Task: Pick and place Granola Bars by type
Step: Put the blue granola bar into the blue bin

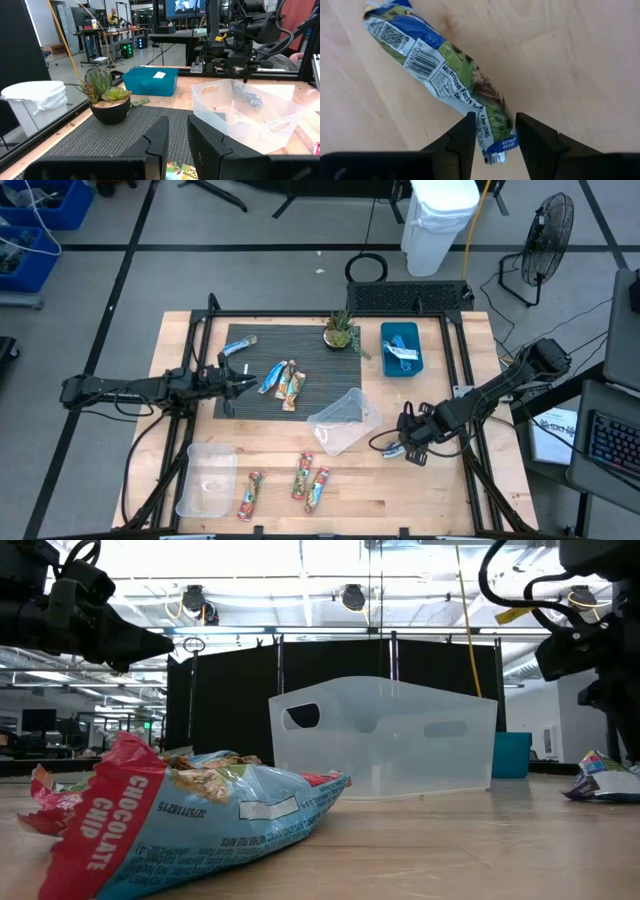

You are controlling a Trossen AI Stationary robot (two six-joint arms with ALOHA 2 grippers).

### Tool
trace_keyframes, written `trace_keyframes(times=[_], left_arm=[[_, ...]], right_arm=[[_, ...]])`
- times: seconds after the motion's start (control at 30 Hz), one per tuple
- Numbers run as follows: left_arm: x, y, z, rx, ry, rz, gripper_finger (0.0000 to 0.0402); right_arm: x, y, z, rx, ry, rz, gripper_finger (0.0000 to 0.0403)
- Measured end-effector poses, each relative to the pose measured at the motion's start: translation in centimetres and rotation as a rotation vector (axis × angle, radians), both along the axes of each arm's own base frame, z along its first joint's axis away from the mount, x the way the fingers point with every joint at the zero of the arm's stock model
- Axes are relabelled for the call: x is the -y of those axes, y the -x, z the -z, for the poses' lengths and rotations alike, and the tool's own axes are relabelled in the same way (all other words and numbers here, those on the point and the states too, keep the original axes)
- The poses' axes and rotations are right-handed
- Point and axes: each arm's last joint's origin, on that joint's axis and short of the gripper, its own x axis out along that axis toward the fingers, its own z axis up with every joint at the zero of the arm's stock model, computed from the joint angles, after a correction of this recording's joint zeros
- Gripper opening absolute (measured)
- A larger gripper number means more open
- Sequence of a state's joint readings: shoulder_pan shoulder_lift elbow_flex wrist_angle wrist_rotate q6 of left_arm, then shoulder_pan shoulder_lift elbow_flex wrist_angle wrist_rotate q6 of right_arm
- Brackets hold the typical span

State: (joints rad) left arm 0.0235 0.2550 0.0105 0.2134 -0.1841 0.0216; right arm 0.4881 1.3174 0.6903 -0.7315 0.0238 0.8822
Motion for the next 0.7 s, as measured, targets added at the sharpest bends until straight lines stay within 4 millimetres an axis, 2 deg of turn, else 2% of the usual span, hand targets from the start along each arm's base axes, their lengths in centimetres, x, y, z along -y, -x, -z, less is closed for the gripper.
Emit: trace_keyframes(times=[0.2, 0.7], left_arm=[[0.00, 0.00, 0.00, 0.000, 0.000, 0.000, 0.0076], [0.00, 0.00, 0.00, 0.000, 0.000, 0.000, 0.0076]], right_arm=[[0.13, 0.26, 0.81, 0.010, -0.007, 0.000, 0.0130], [0.02, 0.06, 0.78, 0.032, -0.019, -0.003, 0.0130]])
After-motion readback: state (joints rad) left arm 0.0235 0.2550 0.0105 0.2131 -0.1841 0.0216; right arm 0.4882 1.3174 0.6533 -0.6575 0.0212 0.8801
